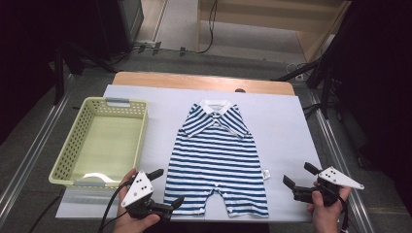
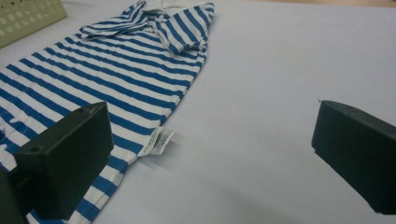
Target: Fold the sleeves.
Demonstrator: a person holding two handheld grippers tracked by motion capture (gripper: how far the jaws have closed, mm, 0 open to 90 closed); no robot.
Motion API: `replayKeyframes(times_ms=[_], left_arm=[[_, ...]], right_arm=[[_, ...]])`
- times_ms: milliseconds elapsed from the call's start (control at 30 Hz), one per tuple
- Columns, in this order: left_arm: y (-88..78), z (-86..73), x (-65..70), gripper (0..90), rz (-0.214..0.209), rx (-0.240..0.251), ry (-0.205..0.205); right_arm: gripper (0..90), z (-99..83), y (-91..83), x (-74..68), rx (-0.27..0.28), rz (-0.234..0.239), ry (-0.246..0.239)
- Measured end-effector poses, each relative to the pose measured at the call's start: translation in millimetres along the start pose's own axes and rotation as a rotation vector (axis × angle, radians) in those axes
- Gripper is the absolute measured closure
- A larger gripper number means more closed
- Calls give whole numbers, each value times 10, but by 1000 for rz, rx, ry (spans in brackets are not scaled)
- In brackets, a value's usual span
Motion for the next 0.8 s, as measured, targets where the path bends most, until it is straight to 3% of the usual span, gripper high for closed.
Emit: replayKeyframes(times_ms=[200,400,800], left_arm=[[29,73,43,0,-4,1,13],[94,244,78,0,-13,16,24],[393,586,92,0,-20,16,35]], right_arm=[[0,8,-23,4,2,-5,-5],[0,-11,-70,30,10,-8,-4],[0,4,-116,17,25,1,-17]])
Point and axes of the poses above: each handheld gripper's, and its own axes: y roughly forward along the jaws, z roughly out of its top, x roughly to its right, the point moved 2 cm from there along y, roughly forward along the jaws, and after that the axes turned 4 degrees about y, right-handed, at the moved point
